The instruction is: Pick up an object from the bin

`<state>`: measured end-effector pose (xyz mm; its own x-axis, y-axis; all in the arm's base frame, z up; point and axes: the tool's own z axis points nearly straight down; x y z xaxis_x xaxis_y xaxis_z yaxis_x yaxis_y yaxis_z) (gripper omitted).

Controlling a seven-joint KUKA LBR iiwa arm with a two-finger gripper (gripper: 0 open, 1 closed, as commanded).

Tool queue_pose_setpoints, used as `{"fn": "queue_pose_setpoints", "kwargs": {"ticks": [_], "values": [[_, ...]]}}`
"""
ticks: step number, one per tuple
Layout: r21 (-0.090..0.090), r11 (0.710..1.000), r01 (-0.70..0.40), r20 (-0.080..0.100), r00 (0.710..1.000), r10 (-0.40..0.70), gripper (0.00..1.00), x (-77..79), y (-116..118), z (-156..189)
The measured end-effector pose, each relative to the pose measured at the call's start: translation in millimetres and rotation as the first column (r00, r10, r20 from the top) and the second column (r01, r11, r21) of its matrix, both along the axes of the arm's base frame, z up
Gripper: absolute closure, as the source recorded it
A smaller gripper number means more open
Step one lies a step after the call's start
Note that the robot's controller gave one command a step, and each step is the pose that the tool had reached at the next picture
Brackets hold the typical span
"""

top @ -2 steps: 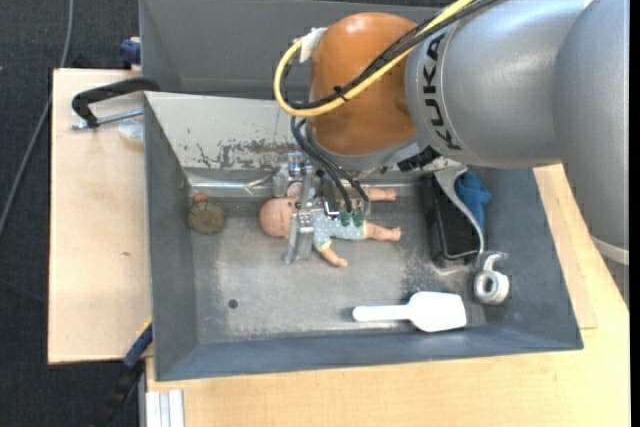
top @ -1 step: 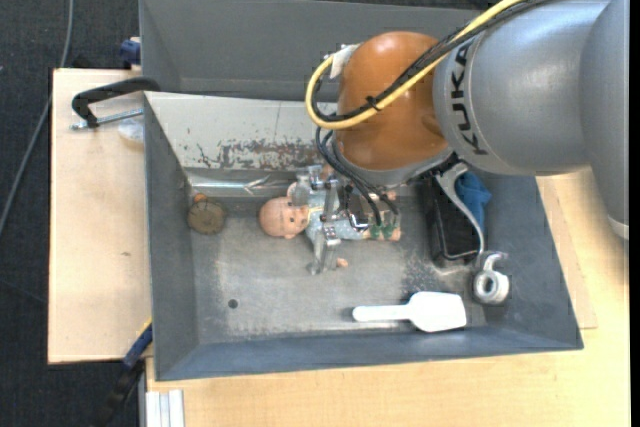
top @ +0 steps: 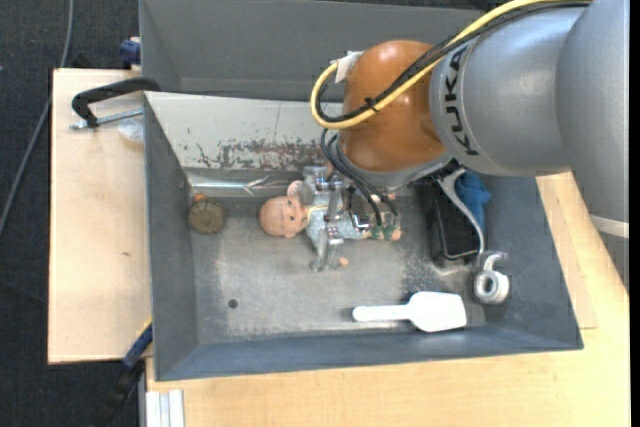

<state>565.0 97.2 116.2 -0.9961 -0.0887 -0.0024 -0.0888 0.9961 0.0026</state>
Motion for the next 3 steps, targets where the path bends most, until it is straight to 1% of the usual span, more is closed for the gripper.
{"fn": "queue_pose_setpoints", "kwargs": {"ticks": [1,2,3], "values": [[0.002,0.998,-0.064,0.007,0.998,0.064,0.0,11.3,-8.1,-20.0],[-0.001,0.95,-0.312,0.027,0.95,0.311,0.0,32.4,-20.1,-32.4],[0.015,0.99,0.138,0.018,0.99,-0.138,1.0,36.3,-45.2,-40.8]]}}
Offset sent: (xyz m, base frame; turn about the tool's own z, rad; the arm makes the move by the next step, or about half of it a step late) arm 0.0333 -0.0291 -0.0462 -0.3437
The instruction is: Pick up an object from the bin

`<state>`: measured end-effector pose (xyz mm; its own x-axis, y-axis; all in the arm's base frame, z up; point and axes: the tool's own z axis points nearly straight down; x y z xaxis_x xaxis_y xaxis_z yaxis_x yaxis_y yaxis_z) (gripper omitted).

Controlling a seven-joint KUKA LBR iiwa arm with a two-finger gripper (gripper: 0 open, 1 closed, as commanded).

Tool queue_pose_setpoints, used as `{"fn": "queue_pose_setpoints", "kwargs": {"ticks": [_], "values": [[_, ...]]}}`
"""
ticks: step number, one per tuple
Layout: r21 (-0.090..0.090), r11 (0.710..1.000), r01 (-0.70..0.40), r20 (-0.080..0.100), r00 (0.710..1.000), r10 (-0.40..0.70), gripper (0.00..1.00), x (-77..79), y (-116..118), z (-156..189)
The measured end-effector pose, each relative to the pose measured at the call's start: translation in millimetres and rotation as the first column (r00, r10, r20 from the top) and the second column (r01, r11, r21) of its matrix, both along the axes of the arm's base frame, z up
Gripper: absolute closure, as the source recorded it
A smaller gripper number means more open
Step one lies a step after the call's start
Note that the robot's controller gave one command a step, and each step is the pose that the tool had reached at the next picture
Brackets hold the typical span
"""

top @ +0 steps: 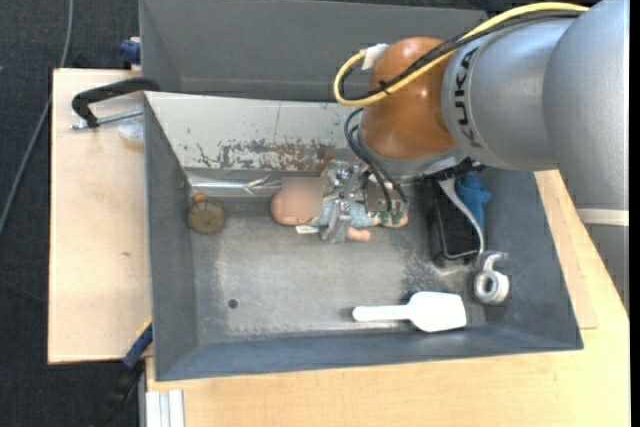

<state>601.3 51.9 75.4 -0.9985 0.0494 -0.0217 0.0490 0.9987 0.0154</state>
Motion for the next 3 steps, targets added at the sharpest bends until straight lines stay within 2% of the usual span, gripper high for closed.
{"fn": "queue_pose_setpoints", "kwargs": {"ticks": [1,2,3], "values": [[0.0,1.0,0.0,0.0,1.0,0.0,1.0,0.0,-0.1,0.0],[-0.001,1.0,-0.025,0.006,1.0,0.025,1.0,1.5,9.9,2.0],[-0.002,0.999,-0.033,-0.002,0.999,0.033,1.0,-4.1,6.7,51.8]]}}
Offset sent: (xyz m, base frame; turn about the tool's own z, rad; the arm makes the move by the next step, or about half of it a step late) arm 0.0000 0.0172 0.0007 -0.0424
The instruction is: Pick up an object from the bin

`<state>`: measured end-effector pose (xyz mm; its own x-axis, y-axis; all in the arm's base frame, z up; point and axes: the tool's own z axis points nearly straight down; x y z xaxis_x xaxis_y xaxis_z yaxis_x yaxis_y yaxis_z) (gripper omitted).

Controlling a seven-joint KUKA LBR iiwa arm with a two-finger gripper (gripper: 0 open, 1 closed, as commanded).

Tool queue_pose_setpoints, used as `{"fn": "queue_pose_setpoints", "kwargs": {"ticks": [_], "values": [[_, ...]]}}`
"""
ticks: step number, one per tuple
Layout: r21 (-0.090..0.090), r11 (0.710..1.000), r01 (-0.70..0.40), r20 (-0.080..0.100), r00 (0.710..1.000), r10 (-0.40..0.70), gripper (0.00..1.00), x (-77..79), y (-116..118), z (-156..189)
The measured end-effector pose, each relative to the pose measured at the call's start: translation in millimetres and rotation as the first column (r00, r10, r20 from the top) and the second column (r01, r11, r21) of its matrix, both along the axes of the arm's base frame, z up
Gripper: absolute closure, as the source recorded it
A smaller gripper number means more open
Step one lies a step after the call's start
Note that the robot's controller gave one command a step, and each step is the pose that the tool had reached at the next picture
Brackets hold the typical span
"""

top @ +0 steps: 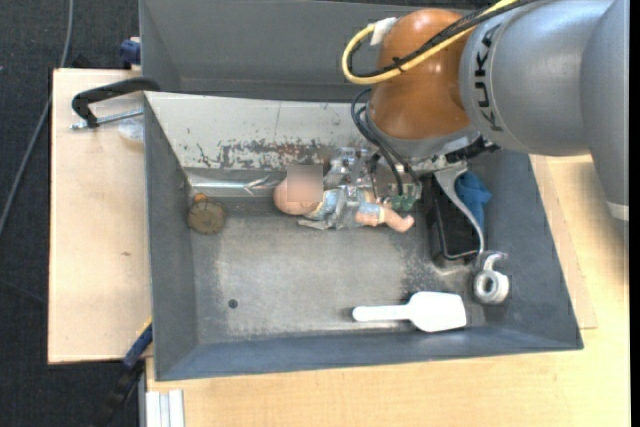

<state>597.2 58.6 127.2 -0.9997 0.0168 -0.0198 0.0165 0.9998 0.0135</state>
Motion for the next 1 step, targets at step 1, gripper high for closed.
{"fn": "queue_pose_setpoints", "kwargs": {"ticks": [1], "values": [[0.005,0.995,0.103,0.01,0.995,-0.103,1.0,-21.0,-7.3,102.6]]}}
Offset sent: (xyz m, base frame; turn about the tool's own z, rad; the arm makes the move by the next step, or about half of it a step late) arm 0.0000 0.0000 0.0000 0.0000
